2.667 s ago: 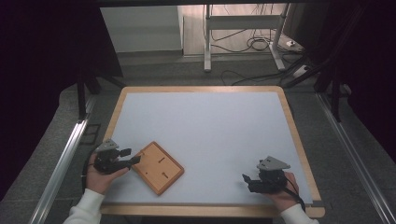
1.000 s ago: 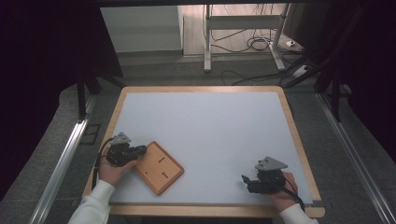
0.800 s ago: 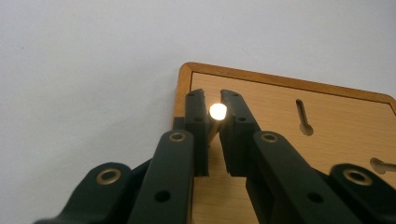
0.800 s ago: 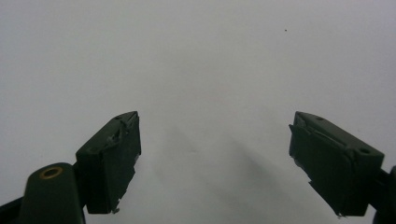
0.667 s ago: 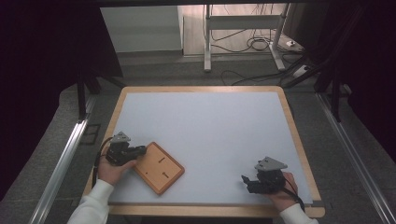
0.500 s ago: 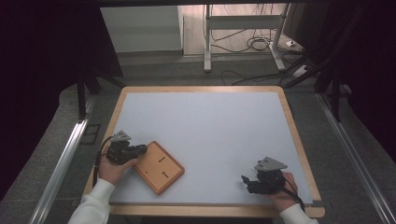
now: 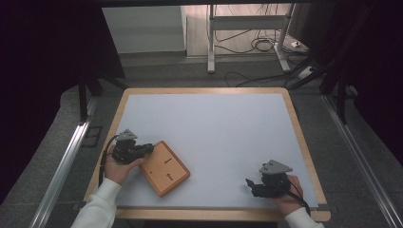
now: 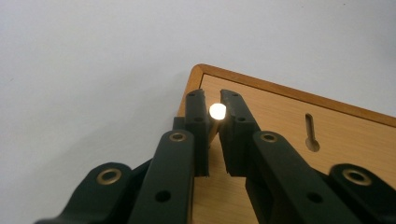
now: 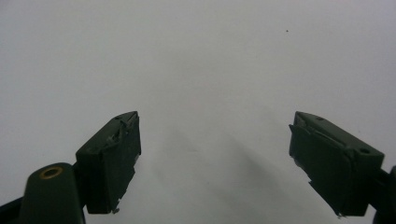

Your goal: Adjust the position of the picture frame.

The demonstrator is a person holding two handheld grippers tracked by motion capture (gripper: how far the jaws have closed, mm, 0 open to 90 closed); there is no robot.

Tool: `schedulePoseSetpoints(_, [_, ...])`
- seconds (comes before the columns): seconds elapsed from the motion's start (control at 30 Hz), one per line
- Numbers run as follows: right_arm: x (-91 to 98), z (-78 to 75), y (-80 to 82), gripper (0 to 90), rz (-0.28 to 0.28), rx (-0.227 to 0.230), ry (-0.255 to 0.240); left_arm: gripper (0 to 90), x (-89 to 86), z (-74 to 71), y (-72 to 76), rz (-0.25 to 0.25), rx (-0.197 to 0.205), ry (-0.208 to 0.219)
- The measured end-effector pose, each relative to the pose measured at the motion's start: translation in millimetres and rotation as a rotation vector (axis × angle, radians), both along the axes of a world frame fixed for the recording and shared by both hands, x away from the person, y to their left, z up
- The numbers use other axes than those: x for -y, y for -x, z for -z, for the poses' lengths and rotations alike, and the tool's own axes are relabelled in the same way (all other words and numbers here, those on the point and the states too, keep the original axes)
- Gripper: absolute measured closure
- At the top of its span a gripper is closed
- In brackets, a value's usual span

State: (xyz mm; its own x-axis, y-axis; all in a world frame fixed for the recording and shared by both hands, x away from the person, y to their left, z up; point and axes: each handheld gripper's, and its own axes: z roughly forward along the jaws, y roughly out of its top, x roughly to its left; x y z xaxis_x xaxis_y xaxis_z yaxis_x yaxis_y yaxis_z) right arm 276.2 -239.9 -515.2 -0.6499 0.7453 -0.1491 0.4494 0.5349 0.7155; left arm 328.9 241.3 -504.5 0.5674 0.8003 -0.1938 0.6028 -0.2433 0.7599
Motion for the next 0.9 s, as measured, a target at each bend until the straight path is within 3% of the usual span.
schedulePoseSetpoints(0.53, [-0.2,0.4,-0.3,17.0,-0.003,-0.002,0.0,83.1,45.9,-9.7,-16.7,0.094,0.018,-0.023])
schedulePoseSetpoints(0.9, [0.5,0.5,-0.5,17.0,-0.002,-0.007,-0.002,83.2,84.5,-13.0,-39.8,0.168,0.031,-0.023])
